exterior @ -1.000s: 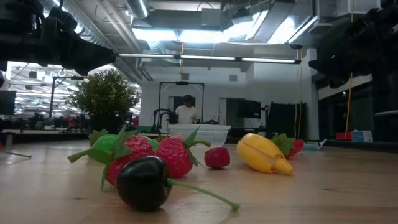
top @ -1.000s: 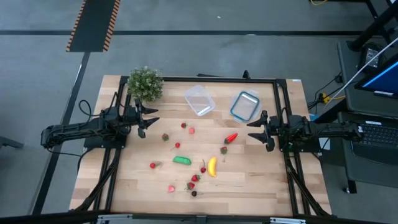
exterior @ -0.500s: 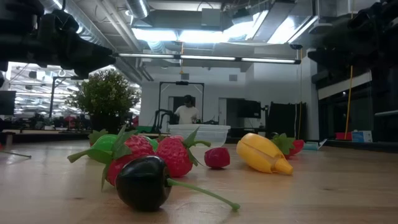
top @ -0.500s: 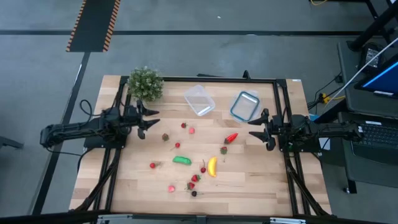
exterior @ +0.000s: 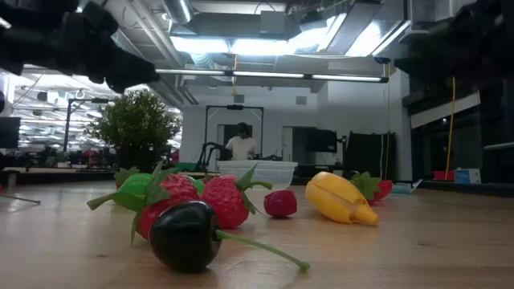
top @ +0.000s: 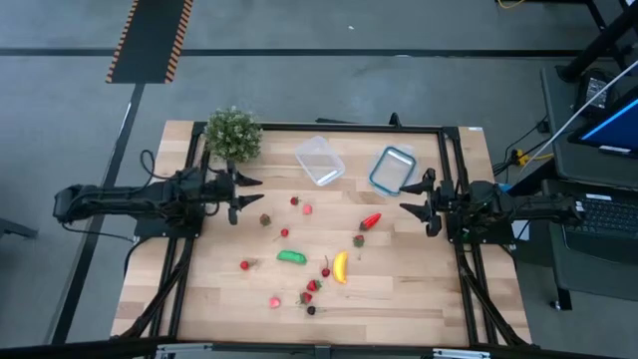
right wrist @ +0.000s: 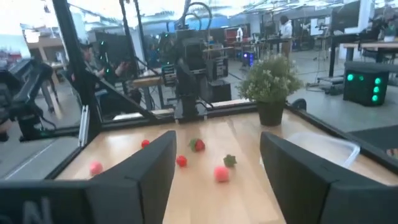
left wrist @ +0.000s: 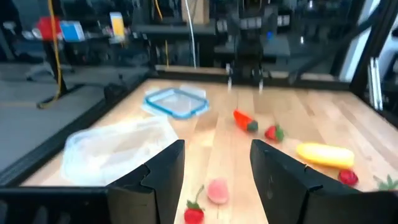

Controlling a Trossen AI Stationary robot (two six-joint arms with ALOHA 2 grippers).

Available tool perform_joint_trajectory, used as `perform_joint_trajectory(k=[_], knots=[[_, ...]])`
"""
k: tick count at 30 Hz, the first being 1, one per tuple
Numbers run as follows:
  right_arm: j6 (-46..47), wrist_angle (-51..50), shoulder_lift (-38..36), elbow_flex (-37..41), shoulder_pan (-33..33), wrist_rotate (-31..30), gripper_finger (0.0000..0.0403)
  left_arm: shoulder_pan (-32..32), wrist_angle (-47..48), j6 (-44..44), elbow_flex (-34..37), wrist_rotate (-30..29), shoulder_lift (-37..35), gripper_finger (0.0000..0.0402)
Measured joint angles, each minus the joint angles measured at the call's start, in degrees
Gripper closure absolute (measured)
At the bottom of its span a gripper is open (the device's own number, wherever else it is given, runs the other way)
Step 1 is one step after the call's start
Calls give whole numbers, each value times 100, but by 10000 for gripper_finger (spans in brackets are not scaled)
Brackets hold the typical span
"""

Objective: Pick and placing Produce into tupperware
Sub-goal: Put the red chili pepper into the transparent container

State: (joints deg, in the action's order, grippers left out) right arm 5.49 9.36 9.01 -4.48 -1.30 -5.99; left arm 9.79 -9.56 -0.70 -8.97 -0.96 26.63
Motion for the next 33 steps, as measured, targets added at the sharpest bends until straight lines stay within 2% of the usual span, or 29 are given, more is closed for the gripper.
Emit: perform_joint_trajectory(k=[7, 10, 14, 20, 25, 33], knots=[[-270, -326, 1076, -704, 0, -1, 169, -482, 16, 370, -473, -277, 1368, 225], [-281, -536, 1707, -1004, 0, -1, 169, -688, 17, 547, -688, -323, 1716, 225], [-425, -761, 2567, -1479, 0, 1, 169, -958, 433, 579, -1056, -758, 2028, 225], [-460, -1785, 3835, -2522, -2, 1, 169, -1465, 1623, 554, -1796, -1615, 2630, 225], [-576, -2740, 4691, -3438, -2, 1, 169, -1702, 2125, 506, -2152, -1788, 3083, 225], [-429, -4090, 5937, -4605, -26, -2, 169, -1875, 2306, 381, -2173, -2137, 3688, 225]])
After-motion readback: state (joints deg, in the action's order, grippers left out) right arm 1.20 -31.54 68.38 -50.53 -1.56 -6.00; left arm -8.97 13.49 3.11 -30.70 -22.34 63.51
